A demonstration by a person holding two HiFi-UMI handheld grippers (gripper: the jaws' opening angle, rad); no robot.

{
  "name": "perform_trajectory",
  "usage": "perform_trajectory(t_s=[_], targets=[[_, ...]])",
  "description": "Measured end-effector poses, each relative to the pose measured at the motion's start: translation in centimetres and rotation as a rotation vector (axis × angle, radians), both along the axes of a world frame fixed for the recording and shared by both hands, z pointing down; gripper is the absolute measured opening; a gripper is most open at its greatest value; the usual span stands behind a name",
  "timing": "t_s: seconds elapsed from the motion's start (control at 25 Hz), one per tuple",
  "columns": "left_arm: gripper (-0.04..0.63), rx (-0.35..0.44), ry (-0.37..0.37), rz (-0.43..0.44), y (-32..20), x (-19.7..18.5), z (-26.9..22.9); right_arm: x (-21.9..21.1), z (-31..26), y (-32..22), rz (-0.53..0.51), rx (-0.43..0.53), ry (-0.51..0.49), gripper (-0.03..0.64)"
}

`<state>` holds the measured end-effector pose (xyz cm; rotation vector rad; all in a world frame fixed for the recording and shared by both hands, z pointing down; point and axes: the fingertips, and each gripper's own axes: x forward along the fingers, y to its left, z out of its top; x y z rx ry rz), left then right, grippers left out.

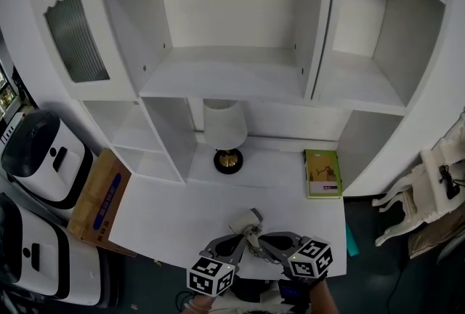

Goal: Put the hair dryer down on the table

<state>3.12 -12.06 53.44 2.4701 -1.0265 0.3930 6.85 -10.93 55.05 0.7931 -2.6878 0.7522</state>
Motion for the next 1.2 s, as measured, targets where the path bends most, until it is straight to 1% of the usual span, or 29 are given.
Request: perform_trajectory(t_s=[0.16,0.48,0.96,1.12,1.2], targets=[[0.0,0.008,0.016,0.001,0.0,0.2,-0.4,0.3,-1.9,-0.3,0.042,0.005,-0.077,0.029],[0.0,0.023,0.031,0.005,-0.1,0.0,-1.2,1.2,-4.6,-0.9,0.116,0.015,-0.171,0.029],[0.0,0.057,0.046,0.017,-0.2,0.2,-2.7,2.4,-5.7,-0.9,0.194,0.033,-0.191,0.029],[0.0,0.069,0.058,0.024,-0.2,0.4,-3.3,2.6,-6.5,-0.8,0.216,0.055,-0.191,0.029],[0.0,0.078,0.064,0.028,-0.2,0.6,-3.8,2.8,-6.9,-0.8,0.223,0.074,-0.174,0.029]])
